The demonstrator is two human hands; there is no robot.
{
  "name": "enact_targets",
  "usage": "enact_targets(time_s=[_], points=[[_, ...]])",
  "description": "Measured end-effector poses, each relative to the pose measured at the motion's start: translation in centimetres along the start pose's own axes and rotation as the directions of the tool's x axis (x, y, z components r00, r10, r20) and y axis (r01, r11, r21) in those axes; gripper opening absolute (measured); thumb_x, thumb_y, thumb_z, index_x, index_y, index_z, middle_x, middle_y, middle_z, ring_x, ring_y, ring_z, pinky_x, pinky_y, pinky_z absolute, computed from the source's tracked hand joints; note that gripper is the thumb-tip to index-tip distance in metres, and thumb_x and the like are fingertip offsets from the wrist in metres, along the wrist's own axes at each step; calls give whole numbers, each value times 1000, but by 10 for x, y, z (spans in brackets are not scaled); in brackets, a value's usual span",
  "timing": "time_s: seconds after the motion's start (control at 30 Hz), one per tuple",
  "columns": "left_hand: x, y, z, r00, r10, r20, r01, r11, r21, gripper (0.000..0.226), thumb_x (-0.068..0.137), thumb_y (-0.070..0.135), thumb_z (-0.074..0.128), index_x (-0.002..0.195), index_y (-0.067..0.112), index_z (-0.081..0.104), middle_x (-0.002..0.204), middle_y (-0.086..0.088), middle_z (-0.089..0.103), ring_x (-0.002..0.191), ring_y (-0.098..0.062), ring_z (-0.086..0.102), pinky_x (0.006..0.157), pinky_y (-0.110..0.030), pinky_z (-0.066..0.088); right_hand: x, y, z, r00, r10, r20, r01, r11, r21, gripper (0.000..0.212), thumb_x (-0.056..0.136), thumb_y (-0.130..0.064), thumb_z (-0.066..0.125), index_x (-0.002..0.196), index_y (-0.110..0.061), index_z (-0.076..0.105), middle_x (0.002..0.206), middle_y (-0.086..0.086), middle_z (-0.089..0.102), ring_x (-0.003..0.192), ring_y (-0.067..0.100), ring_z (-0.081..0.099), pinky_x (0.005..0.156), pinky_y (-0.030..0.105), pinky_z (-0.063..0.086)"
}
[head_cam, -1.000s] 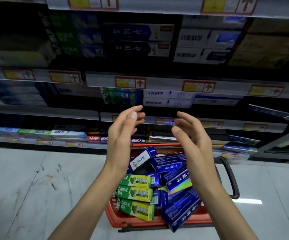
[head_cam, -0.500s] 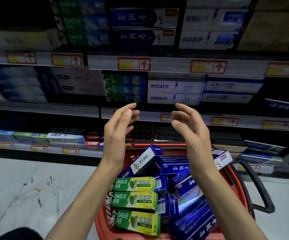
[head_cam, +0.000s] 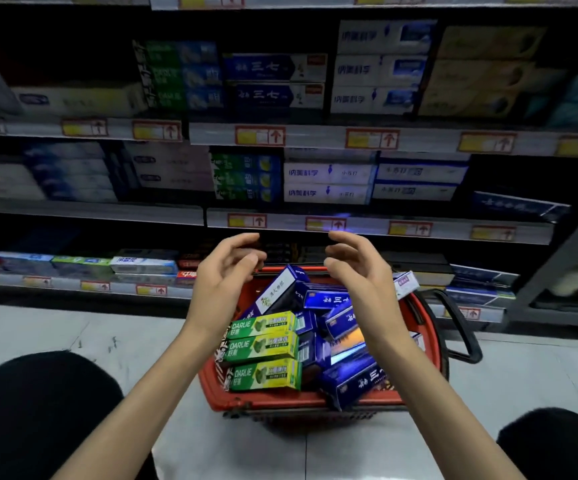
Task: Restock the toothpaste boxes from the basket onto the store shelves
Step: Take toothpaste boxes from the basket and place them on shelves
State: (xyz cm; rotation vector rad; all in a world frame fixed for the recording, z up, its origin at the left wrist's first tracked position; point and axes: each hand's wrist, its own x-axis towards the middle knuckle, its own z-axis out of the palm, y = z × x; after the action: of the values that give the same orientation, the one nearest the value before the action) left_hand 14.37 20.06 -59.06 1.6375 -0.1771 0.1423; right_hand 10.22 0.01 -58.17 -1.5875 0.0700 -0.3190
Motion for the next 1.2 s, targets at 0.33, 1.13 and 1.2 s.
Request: enact_targets(time_s=[0.33,1.13,1.2], points=[[24,-8,-19,975,120,189,-153,973,172,30,101,6,60,128,19,66,103,-2,75,106,-11,70,100,-33,55,10,0,22,983,23,183,39,945,-326,31,94,-15,69,121,-28,68,114,-3,66,106,11,65,90,26,55],[91,-124,-47,852,-290,435,-168,636,753,13,96,41,62,104,41,73,75,14,69,68,-3,62,68,-33,54,81,120,75,738,578,349,277,212,-937,34,92,-54,62,97,-20,59,87,-2,58,86,25,60,70,34,46],[89,-124,-51,824,-328,462,-277,478,834,20,97,47,57,113,43,69,78,15,68,75,-2,62,71,-32,53,85,122,78,711,613,346,262,225,-938,30,93,-49,65,92,-20,56,86,-3,56,86,25,59,70,34,44]])
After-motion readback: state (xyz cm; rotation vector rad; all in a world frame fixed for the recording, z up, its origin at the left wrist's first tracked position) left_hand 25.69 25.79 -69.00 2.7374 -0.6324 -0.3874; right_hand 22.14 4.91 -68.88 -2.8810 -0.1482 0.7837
